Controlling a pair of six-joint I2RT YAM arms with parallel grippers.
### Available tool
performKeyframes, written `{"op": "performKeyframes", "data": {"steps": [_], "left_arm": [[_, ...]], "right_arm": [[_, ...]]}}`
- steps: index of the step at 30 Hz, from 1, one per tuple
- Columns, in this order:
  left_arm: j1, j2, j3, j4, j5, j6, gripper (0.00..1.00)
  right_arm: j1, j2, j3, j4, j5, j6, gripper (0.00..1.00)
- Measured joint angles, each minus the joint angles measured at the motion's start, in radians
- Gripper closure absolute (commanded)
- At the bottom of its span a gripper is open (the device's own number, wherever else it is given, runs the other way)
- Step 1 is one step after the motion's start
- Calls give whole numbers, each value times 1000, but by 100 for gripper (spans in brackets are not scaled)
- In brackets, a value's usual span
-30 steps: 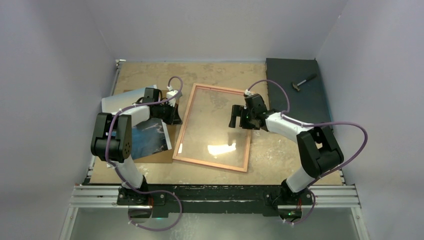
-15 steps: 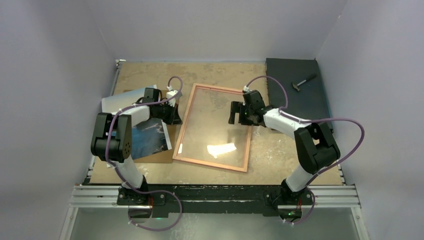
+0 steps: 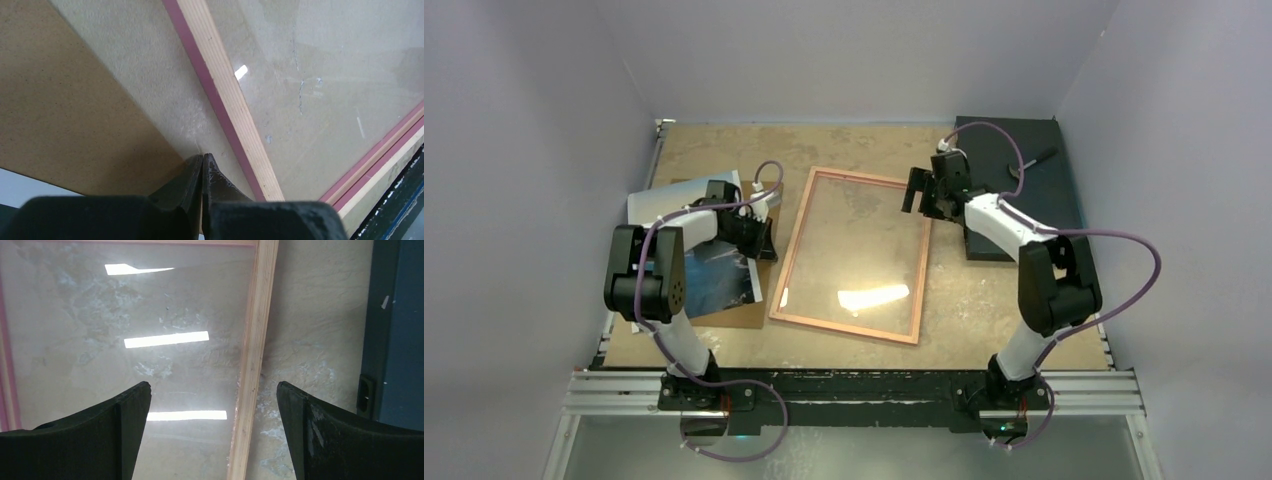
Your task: Put the photo into the frame
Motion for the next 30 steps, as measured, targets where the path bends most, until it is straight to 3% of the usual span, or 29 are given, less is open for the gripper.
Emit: {"op": "performKeyframes", "data": {"steps": [15,30], "left_arm": [[0,-2,4,-50,0,69,100],[-104,-3,4,-25,-12,42,100]], "right_arm": [[-7,124,-57,100,-74,68,7],[-34,223,108,98,-98,86,2]]}}
